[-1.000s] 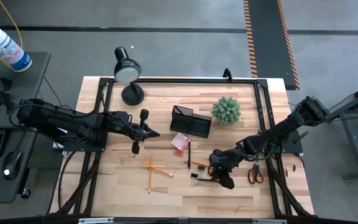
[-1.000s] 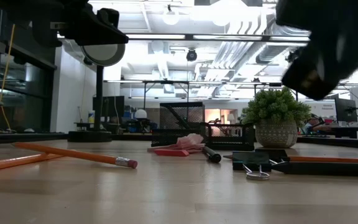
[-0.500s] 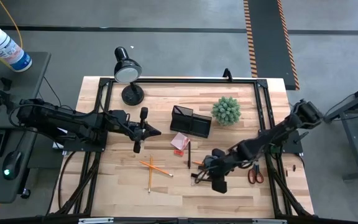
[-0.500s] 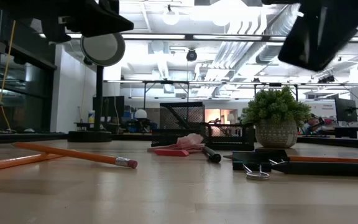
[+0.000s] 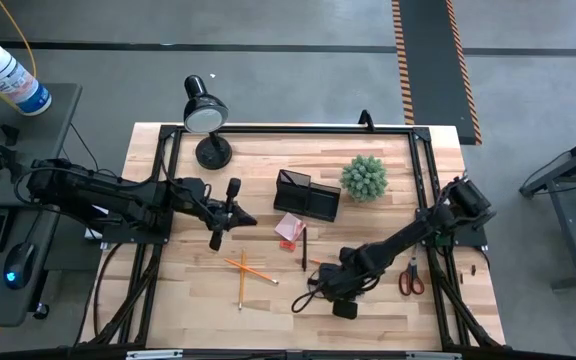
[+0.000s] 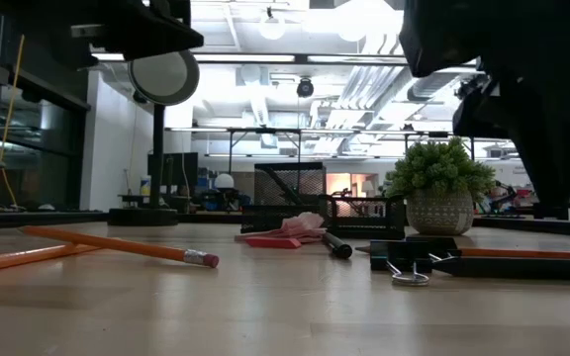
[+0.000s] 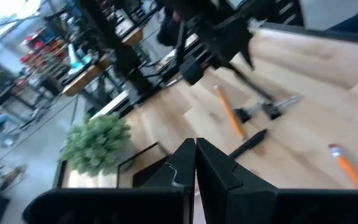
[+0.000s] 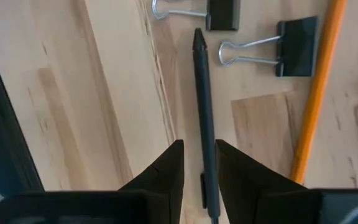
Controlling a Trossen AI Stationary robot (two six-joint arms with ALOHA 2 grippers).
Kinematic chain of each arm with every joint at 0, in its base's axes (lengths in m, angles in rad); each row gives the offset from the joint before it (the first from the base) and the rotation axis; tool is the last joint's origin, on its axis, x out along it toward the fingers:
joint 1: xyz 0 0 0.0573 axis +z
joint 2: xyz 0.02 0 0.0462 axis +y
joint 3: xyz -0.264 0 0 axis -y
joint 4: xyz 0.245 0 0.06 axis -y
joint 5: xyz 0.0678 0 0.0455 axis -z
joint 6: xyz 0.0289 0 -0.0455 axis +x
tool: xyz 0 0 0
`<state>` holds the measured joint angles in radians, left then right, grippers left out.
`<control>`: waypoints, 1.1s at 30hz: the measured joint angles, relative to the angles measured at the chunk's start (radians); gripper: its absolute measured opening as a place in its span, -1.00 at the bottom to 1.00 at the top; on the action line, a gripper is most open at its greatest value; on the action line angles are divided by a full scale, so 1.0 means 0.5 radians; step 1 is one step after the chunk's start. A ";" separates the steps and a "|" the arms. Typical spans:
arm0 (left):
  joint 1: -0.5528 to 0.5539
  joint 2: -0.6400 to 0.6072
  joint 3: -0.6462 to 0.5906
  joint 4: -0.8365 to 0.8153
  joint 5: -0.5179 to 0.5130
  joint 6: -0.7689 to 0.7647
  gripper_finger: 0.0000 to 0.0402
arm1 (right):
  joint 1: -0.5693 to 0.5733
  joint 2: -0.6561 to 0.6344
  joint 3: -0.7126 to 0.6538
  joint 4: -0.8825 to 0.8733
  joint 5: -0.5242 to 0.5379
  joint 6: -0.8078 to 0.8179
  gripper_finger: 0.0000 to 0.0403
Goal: Pick and place office supplies into organizer
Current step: Put the bottom black pen into the black desk organizer
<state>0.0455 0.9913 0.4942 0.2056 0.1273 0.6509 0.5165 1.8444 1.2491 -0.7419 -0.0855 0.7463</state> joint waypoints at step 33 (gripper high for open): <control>-0.001 0.004 0.000 0.077 -0.031 0.050 -0.99 | 0.004 0.133 -0.037 -0.001 -0.003 0.152 -0.59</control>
<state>0.0452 0.9932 0.4942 0.2443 0.1116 0.6762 0.5182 1.9111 1.2308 -0.7426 -0.0868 0.8226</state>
